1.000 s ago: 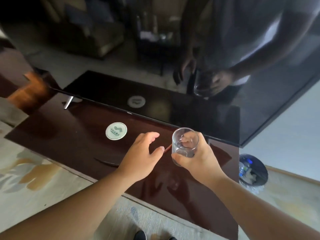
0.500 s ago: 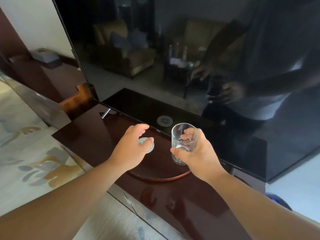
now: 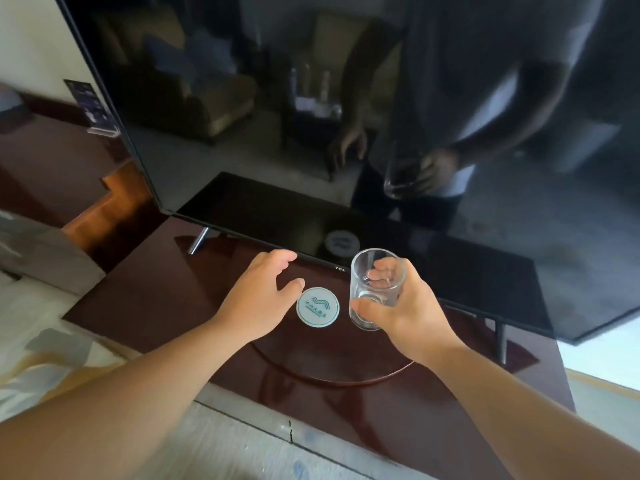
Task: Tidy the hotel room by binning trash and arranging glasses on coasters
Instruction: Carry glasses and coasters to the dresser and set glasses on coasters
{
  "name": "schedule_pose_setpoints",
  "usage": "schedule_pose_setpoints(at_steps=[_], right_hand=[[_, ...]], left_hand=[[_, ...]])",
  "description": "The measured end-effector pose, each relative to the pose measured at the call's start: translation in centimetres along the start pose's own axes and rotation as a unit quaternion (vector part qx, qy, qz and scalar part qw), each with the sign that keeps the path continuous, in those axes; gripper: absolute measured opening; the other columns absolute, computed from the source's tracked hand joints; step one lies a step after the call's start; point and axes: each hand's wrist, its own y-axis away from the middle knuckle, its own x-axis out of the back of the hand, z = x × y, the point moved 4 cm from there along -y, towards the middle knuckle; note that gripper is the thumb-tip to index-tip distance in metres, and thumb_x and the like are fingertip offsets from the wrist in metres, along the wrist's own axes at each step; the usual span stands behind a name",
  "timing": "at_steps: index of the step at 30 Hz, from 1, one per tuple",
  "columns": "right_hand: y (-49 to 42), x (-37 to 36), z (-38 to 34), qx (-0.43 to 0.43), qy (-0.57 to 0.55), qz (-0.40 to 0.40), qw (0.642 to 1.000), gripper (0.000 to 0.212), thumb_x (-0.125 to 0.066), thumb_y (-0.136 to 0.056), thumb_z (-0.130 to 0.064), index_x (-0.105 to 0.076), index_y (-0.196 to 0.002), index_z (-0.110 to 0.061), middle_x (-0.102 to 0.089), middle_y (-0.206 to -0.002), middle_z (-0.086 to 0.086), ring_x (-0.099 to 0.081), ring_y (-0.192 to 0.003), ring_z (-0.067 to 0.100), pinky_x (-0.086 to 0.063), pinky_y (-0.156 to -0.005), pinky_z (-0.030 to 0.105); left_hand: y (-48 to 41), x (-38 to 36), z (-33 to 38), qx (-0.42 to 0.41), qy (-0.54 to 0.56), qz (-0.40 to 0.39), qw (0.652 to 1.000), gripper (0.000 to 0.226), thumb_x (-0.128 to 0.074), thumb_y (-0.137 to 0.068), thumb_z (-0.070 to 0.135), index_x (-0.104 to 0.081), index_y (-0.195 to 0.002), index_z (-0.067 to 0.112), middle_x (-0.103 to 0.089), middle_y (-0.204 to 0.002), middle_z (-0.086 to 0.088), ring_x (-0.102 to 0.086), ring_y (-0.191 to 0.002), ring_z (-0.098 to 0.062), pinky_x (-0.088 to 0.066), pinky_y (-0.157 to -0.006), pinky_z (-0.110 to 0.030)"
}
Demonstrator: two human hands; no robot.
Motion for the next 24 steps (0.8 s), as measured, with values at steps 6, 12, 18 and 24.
schedule_pose_setpoints(at_steps=[6,12,18,24], right_hand=[[0.2,-1.5,0.5,-0.049,0.022,0.047,0.997,0.057,-0.070,-0.051,-0.063,-0.044,-0.101,-0.052,-0.056,-0.098,-0.039,-0.058,-0.086,-0.012,-0.048,-0.069,0.020],[0.3,-2.1,2.2,-0.076,0.027,0.053,0.995,0.053,-0.070,-0.053,-0.061,-0.044,-0.098,-0.054,-0.055,-0.097,-0.042,-0.057,-0.084,-0.015,-0.043,-0.059,0.008],[0.0,-2.1,4.8,-0.095,0.004,0.054,0.994,0.057,-0.072,-0.053,-0.059,-0.047,-0.103,-0.050,-0.058,-0.097,-0.039,-0.059,-0.085,-0.013,-0.044,-0.067,0.015],[0.1,-2.4,7.9,-0.110,-0.010,0.048,0.993,0.060,-0.072,-0.053,-0.059,-0.048,-0.106,-0.046,-0.060,-0.098,-0.035,-0.062,-0.087,-0.008,-0.048,-0.071,0.019]], left_hand=[[-1.5,-1.5,-3.1,-0.006,0.008,-0.063,0.998,0.043,-0.060,-0.088,0.030,-0.049,-0.129,0.028,-0.049,-0.124,0.009,-0.048,-0.113,0.000,-0.042,-0.097,-0.027],[-2.5,-4.7,-4.0,-0.009,-0.028,-0.116,0.993,0.045,-0.061,-0.087,0.028,-0.050,-0.130,0.025,-0.049,-0.123,0.005,-0.053,-0.107,-0.008,-0.043,-0.089,-0.026],[-3.7,-7.7,-4.5,-0.006,-0.060,-0.149,0.987,0.043,-0.062,-0.086,0.027,-0.051,-0.127,0.025,-0.050,-0.121,0.003,-0.053,-0.110,-0.012,-0.042,-0.090,-0.027],[-5.5,-9.9,-6.0,0.020,-0.092,-0.152,0.984,0.039,-0.063,-0.085,0.024,-0.054,-0.123,0.020,-0.052,-0.118,-0.003,-0.055,-0.106,-0.022,-0.044,-0.092,-0.033]])
